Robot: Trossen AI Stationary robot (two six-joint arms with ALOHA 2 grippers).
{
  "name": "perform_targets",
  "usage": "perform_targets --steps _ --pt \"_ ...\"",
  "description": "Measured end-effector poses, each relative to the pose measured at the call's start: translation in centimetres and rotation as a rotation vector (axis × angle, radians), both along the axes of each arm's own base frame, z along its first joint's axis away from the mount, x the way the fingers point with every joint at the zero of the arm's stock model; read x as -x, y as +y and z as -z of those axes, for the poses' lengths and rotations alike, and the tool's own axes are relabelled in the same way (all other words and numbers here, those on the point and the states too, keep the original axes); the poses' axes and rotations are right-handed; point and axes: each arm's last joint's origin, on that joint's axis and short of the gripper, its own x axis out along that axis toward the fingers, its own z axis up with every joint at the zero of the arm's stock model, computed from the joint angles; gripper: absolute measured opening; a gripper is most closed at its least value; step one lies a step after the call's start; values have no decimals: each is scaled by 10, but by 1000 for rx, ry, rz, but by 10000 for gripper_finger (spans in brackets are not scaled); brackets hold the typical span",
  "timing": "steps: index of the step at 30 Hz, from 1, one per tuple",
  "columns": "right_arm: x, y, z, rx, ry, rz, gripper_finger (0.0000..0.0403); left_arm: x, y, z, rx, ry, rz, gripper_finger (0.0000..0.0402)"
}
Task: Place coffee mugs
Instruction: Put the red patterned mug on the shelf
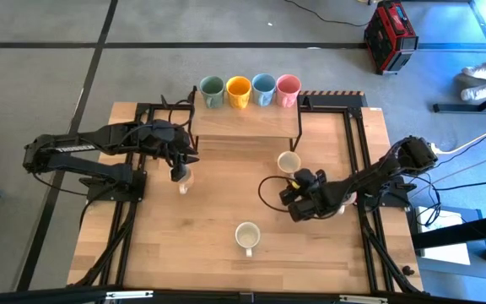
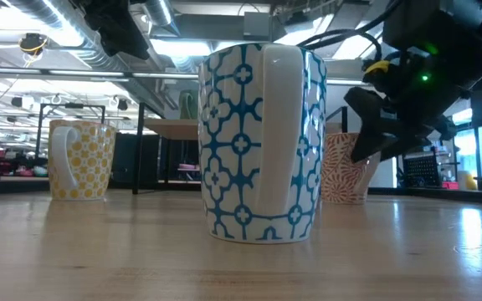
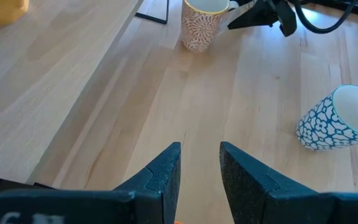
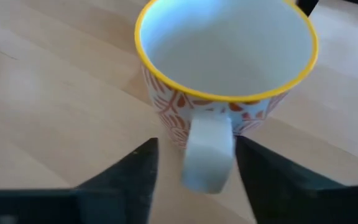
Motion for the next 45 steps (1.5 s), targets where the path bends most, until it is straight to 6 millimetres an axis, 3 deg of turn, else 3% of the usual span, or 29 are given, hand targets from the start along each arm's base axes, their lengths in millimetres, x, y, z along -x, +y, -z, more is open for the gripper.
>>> perform_targets --steps 9,19,26,31,36,40,45 --pt "1 0 1 14 13 1 48 0 0 0 0 0 0 105" --pt "-3 1 -5 16 27 -31 47 0 0 0 0 -1 0 105" --pt "-14 6 -51 34 35 -78 47 -1 0 -1 -2 -10 0 105" --pt "-24 5 -112 33 -17 -55 47 -1 0 -1 -3 -14 0 105" --pt "-33 -14 -161 81 -17 -11 47 -1 0 -1 -10 -18 -8 105" --pt "-38 -38 -177 131 -17 61 47 -1 1 -2 -18 -21 -17 105" --pt "-41 -69 -176 134 6 166 47 -1 1 -2 -18 -21 -18 105"
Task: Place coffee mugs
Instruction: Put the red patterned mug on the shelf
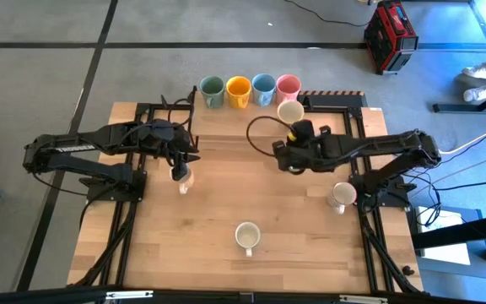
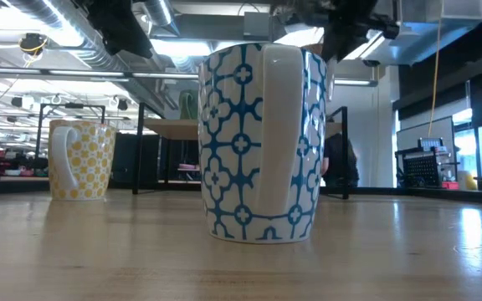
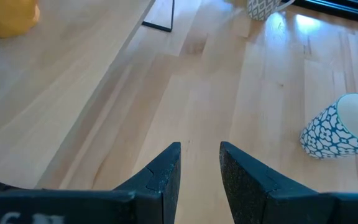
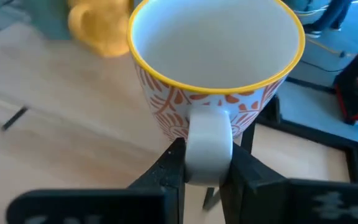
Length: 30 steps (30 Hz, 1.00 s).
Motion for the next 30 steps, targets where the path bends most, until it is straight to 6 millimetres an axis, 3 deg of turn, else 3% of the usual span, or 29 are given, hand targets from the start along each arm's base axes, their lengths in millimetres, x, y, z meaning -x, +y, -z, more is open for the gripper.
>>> perform_targets --steps 10,30 --pt "-13 -23 16 -68 43 59 47 0 0 0 6 -1 -5 105" --pt "-21 -35 28 -70 34 140 47 0 0 -1 20 -12 -20 105"
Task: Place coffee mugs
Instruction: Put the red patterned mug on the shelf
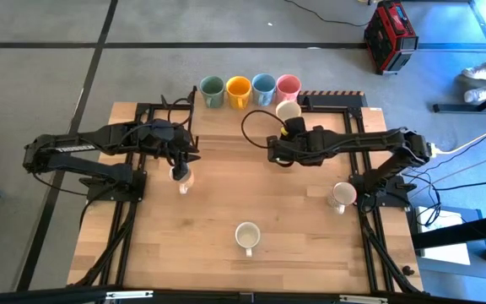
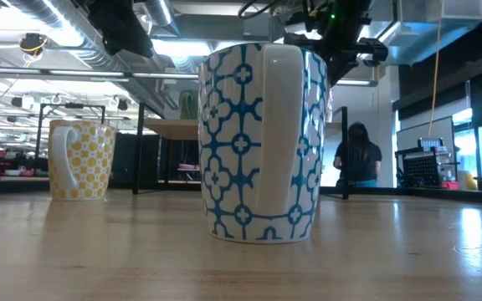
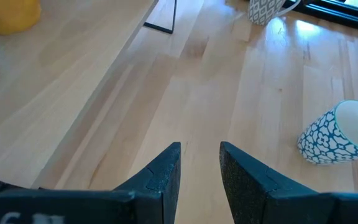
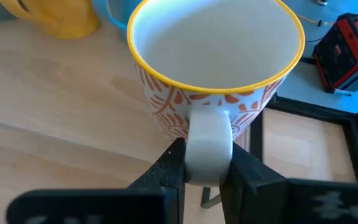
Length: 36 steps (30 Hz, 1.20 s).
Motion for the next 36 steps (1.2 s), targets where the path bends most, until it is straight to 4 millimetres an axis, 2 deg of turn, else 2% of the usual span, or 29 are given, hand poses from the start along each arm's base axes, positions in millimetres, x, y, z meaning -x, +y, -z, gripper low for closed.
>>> perform_targets --steps 9,14,23,32,36 --pt "-2 -2 2 16 5 11 47 0 0 0 0 0 0 105" --pt "-4 -7 4 19 -19 41 70 0 0 0 0 0 0 105" --pt "-5 -6 5 8 -21 36 81 0 0 0 0 0 0 105" --pt "-4 -5 5 1 -15 32 146 0 0 0 -3 1 2 105" --pt "1 -4 -2 -23 8 -15 169 0 0 0 -3 1 2 105"
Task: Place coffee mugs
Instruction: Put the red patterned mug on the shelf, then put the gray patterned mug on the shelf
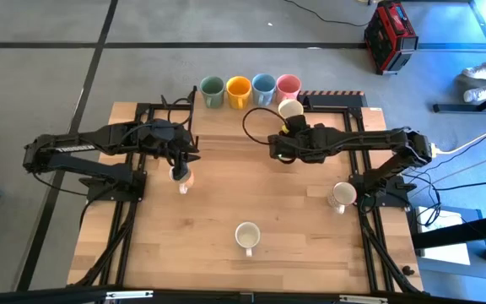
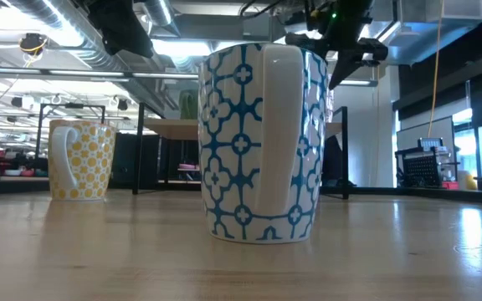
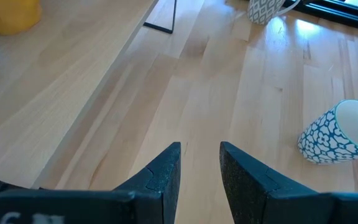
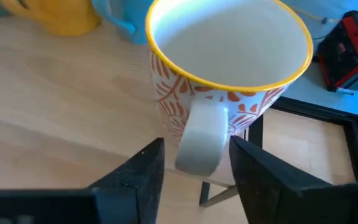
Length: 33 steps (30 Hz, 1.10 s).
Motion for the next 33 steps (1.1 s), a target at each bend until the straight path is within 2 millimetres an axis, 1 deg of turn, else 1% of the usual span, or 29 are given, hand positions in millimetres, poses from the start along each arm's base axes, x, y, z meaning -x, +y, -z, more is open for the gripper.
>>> perform_targets --steps 4,13,17,21,23,27,33 --pt "10 1 -15 -3 -25 -38 179 0 0 0 3 0 3 105" --pt "32 4 -40 -46 -35 -165 179 0 0 0 2 0 3 105" --pt "43 10 -54 -71 -55 -249 179 0 0 0 1 0 4 105" --pt "55 31 -81 -101 -116 -421 179 0 0 0 1 -1 4 105" --pt "62 44 -90 -106 -139 -504 179 0 0 0 7 -3 9 105" --pt "70 68 -93 -138 -155 -612 179 -1 -2 0 12 -5 25 105" --pt "75 102 -90 -223 -189 -684 179 -1 -5 0 3 -6 31 105"
